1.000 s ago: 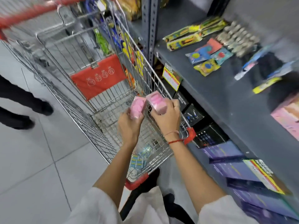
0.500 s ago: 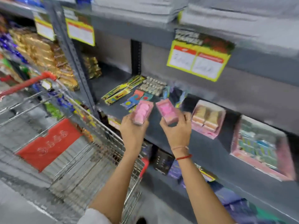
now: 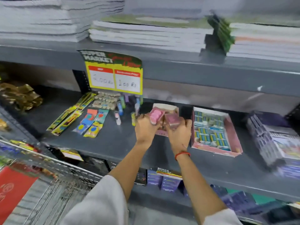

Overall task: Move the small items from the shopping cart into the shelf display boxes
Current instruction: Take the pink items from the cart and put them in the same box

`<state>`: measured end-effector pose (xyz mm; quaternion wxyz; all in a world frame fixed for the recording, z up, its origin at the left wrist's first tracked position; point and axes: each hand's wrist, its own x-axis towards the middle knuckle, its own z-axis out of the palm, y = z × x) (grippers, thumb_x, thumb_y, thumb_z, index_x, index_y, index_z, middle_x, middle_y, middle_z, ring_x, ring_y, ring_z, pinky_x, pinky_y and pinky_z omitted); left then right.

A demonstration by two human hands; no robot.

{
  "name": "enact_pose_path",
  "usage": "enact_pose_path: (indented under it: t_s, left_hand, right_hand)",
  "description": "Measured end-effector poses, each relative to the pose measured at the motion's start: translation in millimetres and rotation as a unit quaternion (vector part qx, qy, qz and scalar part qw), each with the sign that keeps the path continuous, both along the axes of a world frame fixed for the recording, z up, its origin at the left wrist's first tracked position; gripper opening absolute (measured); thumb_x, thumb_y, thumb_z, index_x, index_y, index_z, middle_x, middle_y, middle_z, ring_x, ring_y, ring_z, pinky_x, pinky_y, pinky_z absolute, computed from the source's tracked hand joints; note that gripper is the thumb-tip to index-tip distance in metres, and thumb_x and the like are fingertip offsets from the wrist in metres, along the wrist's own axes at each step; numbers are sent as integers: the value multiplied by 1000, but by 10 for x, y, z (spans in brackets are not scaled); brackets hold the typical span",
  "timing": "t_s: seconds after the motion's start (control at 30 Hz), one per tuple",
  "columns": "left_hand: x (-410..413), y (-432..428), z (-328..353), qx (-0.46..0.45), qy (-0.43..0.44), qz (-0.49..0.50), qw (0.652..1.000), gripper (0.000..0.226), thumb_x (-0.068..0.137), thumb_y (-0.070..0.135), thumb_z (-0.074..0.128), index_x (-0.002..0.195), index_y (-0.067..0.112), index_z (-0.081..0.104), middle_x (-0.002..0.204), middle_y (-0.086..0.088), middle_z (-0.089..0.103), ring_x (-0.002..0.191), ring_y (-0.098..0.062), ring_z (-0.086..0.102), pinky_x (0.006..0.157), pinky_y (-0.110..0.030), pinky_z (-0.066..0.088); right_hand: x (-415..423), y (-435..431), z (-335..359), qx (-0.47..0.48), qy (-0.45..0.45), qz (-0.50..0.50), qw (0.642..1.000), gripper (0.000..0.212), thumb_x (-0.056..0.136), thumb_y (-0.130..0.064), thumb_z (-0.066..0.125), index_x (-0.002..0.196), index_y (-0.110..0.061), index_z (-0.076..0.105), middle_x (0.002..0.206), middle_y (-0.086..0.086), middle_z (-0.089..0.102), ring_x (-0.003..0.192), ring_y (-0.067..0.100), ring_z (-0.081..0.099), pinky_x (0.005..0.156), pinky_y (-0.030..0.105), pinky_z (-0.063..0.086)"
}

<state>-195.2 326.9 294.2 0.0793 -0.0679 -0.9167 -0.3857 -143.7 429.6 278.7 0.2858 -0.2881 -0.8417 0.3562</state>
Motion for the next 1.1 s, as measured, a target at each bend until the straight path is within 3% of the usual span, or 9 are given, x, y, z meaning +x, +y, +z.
enact_pose_path:
  t_s: [0.07,0.2,0.43,0.53,0.63,0.83,1.0,1.1]
  left_hand:
    - [-82,46,-45,-53,7,5,999,43,82,52,60,92,12,68,94,-5,70,89,-19,66,90,-32,46]
    - [-238,38,-124,-11,-2,-48,999,43,80,44,66,100,6,68,107,-11,68,93,-22,66,75,-23,47]
    - [-369,-70,-177,-90,17,-179,979,45,83,32,69,119,5,65,137,-7,56,121,-20,57,102,-25,41]
    - [-429,-66,-169,-123,41,-183,975,31,87,21,65,110,0,66,138,-8,55,114,-24,61,96,-33,48]
    - [-460,-30,-126,-158,62,-157,973,32,88,23,63,114,5,65,134,-3,59,116,-23,60,92,-38,49]
    - [-470,-50,-198,-198,63,-159,965,47,84,29,66,129,18,57,144,4,45,120,-17,55,92,-36,51]
    - [-489,-39,-245,-289,115,-145,939,82,71,31,77,142,24,36,151,-2,31,134,-22,38,102,-44,41]
    - [-562,35,-225,-349,135,-162,913,84,69,31,78,141,25,35,150,-3,31,138,-23,30,106,-40,38]
  right_hand:
    - [-48,4,-30,-6,-29,12,999,56,80,-43,69,117,-3,55,122,17,48,98,34,59,87,35,50]
    - [-130,77,-39,-34,-62,89,993,68,81,-34,71,136,-6,41,136,22,38,116,36,51,103,43,45]
    - [-172,180,-70,29,-88,135,987,53,87,1,59,137,-9,45,135,18,45,119,30,52,108,30,37]
    - [-254,232,-72,61,-123,139,981,54,87,3,52,139,-13,43,136,18,46,124,32,44,106,38,40]
    - [-333,288,-55,97,-146,137,975,50,90,0,50,137,-14,45,135,16,49,123,32,41,99,41,47]
    - [-283,343,-120,115,-140,134,974,51,86,-9,60,134,-13,47,130,15,50,120,33,42,99,40,46]
    - [-273,333,-163,245,-172,148,943,57,79,-14,70,131,-12,47,135,13,48,117,31,44,95,40,46]
    - [-360,322,-121,302,-203,157,918,62,79,-10,67,136,-15,42,141,11,44,124,31,41,100,42,41]
